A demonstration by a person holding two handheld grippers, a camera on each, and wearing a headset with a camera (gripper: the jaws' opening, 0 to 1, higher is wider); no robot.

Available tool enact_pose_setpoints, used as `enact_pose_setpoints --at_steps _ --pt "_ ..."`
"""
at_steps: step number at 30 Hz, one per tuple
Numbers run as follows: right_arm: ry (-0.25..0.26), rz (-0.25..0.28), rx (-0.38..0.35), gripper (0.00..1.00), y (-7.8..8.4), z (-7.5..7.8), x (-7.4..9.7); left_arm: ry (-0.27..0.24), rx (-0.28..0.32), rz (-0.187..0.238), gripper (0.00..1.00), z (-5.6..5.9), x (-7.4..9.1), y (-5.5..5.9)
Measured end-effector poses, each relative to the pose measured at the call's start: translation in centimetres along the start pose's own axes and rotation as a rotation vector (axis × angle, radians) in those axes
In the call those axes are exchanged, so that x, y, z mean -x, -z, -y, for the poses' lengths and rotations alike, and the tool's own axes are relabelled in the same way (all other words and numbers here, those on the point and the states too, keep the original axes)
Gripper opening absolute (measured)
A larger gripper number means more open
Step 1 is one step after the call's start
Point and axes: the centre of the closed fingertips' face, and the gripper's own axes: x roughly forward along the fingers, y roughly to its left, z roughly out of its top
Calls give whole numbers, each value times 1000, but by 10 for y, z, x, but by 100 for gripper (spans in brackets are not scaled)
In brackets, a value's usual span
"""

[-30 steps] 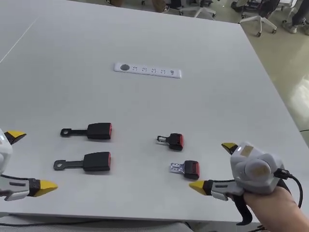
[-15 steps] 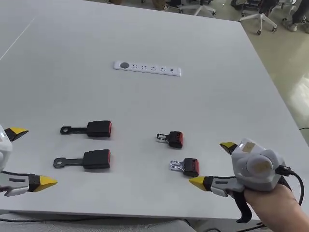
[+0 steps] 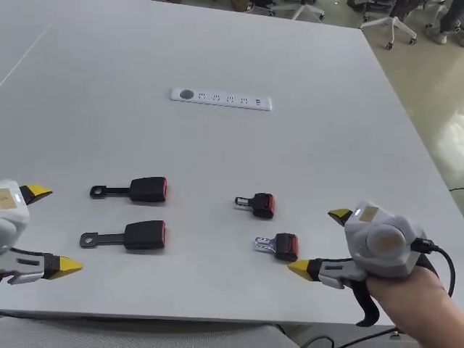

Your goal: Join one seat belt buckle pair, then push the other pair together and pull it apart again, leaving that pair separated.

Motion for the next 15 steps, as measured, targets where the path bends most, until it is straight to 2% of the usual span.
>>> enact_pose_setpoints --at_steps 1,8,10,15 --pt "-2 -3 7 77 0 0 -1 5 -22 -3 80 1 -2 0" --pt "-20 -10 51 73 -1 -3 -3 37 -60 -18 76 3 -13 -3" --pt "-36 0 91 69 -4 -4 -4 56 -81 -23 73 5 -17 -4" --pt "-71 -11 129 63 -2 -7 -8 101 -121 -35 70 12 -28 -6"
